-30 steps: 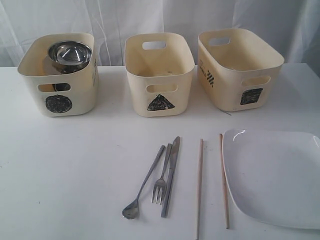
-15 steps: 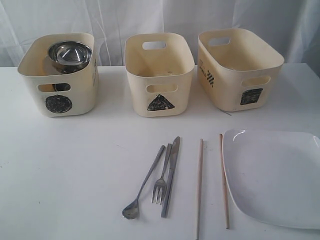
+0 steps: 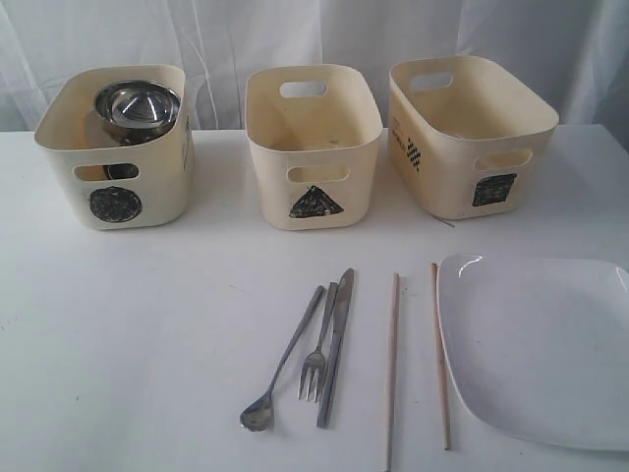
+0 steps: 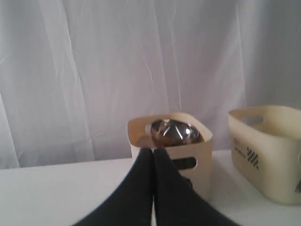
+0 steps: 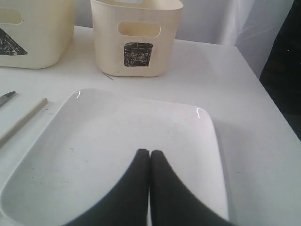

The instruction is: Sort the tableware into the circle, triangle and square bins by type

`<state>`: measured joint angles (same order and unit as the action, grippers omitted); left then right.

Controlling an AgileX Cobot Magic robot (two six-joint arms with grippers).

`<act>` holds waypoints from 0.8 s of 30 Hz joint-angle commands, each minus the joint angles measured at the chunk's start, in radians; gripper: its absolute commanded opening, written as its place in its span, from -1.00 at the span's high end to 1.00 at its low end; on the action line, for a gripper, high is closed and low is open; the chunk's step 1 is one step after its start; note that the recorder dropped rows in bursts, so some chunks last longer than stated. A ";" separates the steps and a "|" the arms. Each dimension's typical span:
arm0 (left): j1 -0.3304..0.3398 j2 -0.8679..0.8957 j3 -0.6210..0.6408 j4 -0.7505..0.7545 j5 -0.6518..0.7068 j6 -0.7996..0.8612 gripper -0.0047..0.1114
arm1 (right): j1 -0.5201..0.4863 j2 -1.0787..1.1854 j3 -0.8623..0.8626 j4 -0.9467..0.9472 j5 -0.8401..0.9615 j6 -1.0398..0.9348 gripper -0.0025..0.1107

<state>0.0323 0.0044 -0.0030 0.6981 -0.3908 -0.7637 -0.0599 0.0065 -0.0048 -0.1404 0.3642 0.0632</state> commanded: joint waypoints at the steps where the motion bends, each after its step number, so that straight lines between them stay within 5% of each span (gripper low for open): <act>1: 0.049 -0.004 0.003 0.012 -0.081 -0.134 0.92 | 0.002 -0.006 0.005 -0.010 -0.012 0.001 0.96; 8: 0.047 0.007 0.003 -0.060 0.232 -0.024 0.92 | 0.002 -0.006 0.005 -0.010 -0.010 0.001 0.96; 13: 0.042 0.031 0.003 -0.852 0.373 0.756 0.92 | 0.002 -0.006 0.005 -0.010 -0.010 0.001 0.96; 15: 0.042 0.031 0.003 -0.943 0.384 0.960 0.92 | 0.002 -0.006 0.005 -0.010 -0.012 0.001 0.96; 21: 0.036 0.031 0.003 -0.922 0.736 0.814 0.92 | 0.002 -0.006 0.005 -0.010 -0.012 0.001 0.96; 24: 0.036 0.029 0.003 -0.922 0.744 0.814 0.92 | 0.002 -0.006 0.005 -0.010 -0.012 0.001 0.96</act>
<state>0.0744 0.0339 -0.0009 -0.2147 0.3056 0.0704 -0.0599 0.0065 -0.0048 -0.1404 0.3642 0.0632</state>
